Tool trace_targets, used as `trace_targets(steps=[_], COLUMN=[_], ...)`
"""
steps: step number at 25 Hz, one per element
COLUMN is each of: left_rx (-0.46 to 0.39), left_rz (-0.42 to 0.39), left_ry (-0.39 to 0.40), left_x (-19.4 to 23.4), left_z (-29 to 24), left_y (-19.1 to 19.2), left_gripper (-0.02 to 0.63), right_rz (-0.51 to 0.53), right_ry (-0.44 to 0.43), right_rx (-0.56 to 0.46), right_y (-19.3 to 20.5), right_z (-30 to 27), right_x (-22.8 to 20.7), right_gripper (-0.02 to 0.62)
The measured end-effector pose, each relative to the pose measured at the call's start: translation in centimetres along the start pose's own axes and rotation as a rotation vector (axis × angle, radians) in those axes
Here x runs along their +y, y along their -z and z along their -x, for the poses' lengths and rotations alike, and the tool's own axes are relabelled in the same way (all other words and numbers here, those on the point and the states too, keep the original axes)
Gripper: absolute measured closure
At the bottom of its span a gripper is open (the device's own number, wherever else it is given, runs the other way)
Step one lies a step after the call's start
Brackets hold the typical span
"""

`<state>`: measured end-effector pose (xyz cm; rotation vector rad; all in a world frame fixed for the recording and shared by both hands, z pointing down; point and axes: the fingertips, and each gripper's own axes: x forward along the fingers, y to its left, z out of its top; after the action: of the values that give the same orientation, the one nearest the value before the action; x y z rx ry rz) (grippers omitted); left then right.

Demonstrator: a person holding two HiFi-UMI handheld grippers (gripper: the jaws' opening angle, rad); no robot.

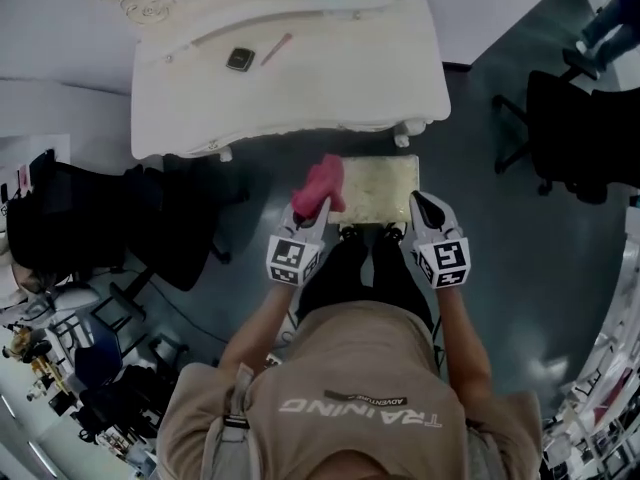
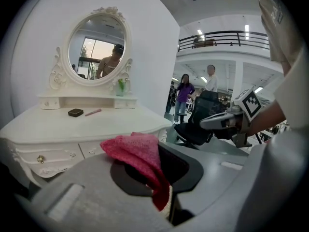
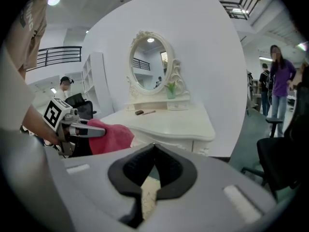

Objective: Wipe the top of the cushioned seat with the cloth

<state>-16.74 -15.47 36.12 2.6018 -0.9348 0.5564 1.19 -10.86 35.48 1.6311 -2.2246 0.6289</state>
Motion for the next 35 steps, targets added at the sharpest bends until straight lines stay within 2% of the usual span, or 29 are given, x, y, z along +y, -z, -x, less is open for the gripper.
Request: trace_targets(steps=[3,9,17,30,35], left_rx=[0.027,0.062,0.132,0.232,0.248], left_rz=[0.028,0.073,0.122,0.069,0.069], left_ry=[-0.045,-0.075,-0.115,-0.096,-0.096], left_x=[0.7,1.6,5.2,10.7,13.5], left_z=[-1.1,-2.8,-6.3,-12.8,-14.7], left_y=[1.6,4.7,12.6,24.0,27.8], left_gripper=[0.568,0.568,0.568,0.568,0.568], right_rz=[-0.033,-0.054,-0.091,-0.080,-0.085], right_ry=[-0.022,-0.056,-0.081,-0.033,-0.072], right_rx=[0.013,0.026,0.099,0.207,0.238], right_y=[1.9,4.1,10.1,19.6,22.4], right_z=[-1.4,-4.4,-9.3,-17.0,-20.3], right_x=[-0.7,-1.0,-1.2,-2.4,-1.0], right_gripper=[0.594,0.594,0.594,0.594,0.594])
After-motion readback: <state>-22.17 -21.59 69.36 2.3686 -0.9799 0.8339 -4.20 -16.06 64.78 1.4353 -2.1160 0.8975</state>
